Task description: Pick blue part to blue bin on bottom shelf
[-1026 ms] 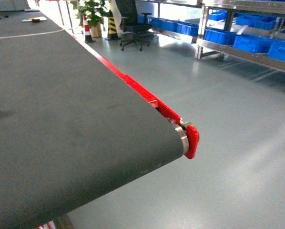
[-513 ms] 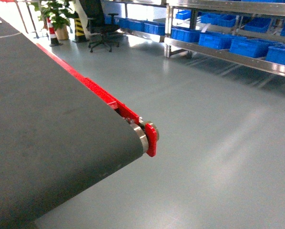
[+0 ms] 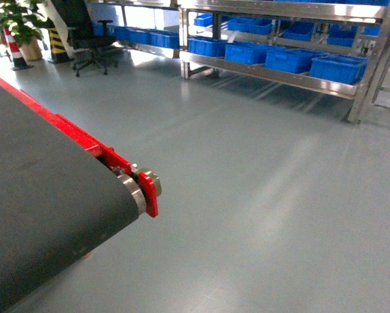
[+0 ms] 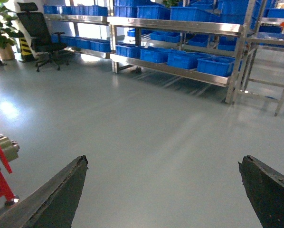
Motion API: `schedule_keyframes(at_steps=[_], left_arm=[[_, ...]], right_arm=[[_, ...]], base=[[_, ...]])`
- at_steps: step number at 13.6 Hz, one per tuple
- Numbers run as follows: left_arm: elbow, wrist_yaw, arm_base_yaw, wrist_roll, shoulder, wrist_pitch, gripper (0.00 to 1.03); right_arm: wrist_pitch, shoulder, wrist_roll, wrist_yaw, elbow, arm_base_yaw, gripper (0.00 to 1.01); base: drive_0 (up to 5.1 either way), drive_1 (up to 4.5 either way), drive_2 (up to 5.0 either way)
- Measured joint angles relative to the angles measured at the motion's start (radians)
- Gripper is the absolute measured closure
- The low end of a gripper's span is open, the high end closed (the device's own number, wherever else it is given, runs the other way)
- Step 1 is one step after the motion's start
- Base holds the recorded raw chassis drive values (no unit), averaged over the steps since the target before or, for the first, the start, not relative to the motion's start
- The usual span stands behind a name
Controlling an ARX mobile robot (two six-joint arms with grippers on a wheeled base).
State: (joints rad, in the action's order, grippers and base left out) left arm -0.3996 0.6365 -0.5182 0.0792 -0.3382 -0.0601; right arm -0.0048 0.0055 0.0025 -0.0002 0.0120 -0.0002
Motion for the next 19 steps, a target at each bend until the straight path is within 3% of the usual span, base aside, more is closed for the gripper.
schedule_keyframes(at_steps=[19], left_arm=[[0.0,0.0,0.0,0.0,0.0,0.0,0.6]], right_arm=[[0.0,0.0,0.0,0.0,0.0,0.0,0.03]], base=[[-1.6,-1.62,-1.6]])
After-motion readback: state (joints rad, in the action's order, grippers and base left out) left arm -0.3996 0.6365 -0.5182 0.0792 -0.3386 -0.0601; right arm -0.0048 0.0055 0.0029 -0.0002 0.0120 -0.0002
